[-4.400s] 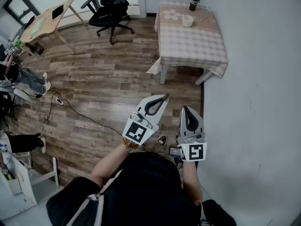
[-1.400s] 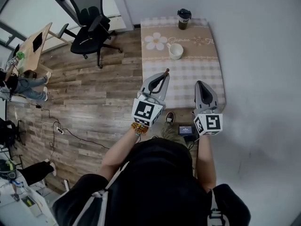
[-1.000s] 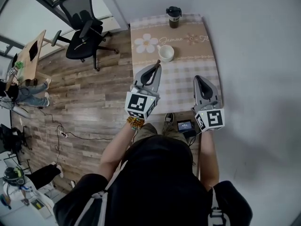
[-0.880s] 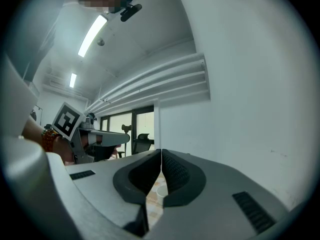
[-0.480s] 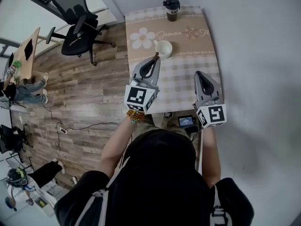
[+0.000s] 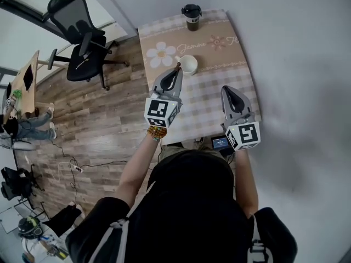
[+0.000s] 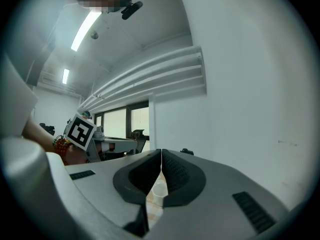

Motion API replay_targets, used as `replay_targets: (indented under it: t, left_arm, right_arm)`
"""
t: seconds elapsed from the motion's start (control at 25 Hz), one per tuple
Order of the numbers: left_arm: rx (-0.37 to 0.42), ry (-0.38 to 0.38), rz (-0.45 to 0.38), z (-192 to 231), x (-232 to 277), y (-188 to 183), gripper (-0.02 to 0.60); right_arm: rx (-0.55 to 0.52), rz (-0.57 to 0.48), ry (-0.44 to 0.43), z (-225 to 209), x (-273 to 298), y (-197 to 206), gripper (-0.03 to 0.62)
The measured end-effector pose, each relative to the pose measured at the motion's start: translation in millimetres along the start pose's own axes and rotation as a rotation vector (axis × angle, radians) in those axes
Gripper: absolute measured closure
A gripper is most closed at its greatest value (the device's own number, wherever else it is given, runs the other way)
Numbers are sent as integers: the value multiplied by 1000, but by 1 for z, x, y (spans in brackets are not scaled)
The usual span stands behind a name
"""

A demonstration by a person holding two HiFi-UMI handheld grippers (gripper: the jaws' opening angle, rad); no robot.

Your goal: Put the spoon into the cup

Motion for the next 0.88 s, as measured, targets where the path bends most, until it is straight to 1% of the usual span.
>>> replay_targets:
  t: [0.2, 0.44, 0.64, 0.8, 0.88]
  left_arm:
    - [-34, 1, 10, 21, 18, 15, 571]
    - [-40, 9, 20, 4, 6, 32, 571]
    - [-44, 36, 16, 27, 52, 58, 571]
    - [-50, 71, 0, 29, 73, 70, 571]
    - [-51, 91, -15, 30, 83, 75, 571]
  right_arm:
    - [3, 35, 4, 1, 19, 11, 585]
    - [-16, 61, 30, 14, -6, 19, 585]
    - [-9, 77, 30, 0, 33, 22, 585]
    - [-35, 107, 30, 1, 34, 26, 585]
    - [-27, 112, 36, -1, 30, 29, 585]
Point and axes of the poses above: the fingertips, and each gripper's own axes: x forward along the fingers, z to its left, y out of its underside, the point moved 1 cm from there along -x, backward along the fingers, and after that the axes turned 9 degrees about x, right-handed, at the moved point
